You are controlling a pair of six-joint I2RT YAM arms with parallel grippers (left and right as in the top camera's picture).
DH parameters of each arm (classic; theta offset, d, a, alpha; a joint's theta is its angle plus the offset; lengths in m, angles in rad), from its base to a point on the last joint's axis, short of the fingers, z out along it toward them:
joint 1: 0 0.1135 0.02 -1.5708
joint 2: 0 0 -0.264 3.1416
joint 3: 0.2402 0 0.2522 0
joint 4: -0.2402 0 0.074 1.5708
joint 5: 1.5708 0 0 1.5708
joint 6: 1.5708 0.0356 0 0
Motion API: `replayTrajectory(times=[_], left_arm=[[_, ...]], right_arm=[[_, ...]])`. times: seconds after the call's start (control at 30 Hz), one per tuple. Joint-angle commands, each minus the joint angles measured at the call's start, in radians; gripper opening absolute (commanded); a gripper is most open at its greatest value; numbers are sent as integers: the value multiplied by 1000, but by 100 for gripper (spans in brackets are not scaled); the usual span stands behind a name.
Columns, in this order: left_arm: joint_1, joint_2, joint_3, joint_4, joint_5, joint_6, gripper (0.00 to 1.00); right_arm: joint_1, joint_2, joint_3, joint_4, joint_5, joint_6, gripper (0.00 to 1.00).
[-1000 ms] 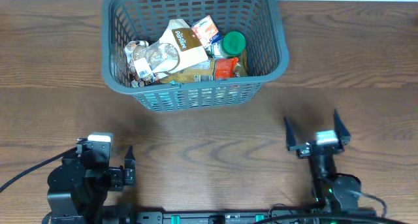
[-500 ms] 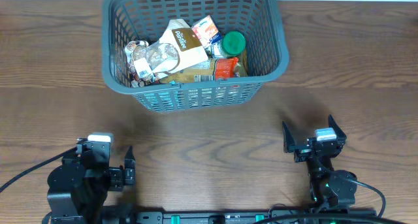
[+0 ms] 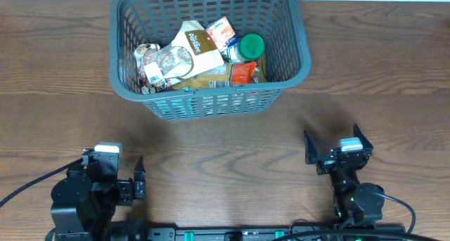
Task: Pack container
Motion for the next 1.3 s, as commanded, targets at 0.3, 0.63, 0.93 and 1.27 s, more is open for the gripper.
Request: replayTrajectory(times=[0.3, 0.63, 0.93, 1.27], left_arm=[[-15, -48, -2, -51, 22, -3, 99], [-72, -310, -353, 383, 64, -3, 98], [-72, -336, -713, 1074, -11, -2, 98], [-72, -335, -739, 876, -54, -24, 98]], right_arm=[[9, -5, -2, -5, 6, 16, 99], [9, -5, -2, -5, 6, 17, 99], [9, -5, -2, -5, 6, 16, 99], [9, -5, -2, -5, 6, 17, 99]])
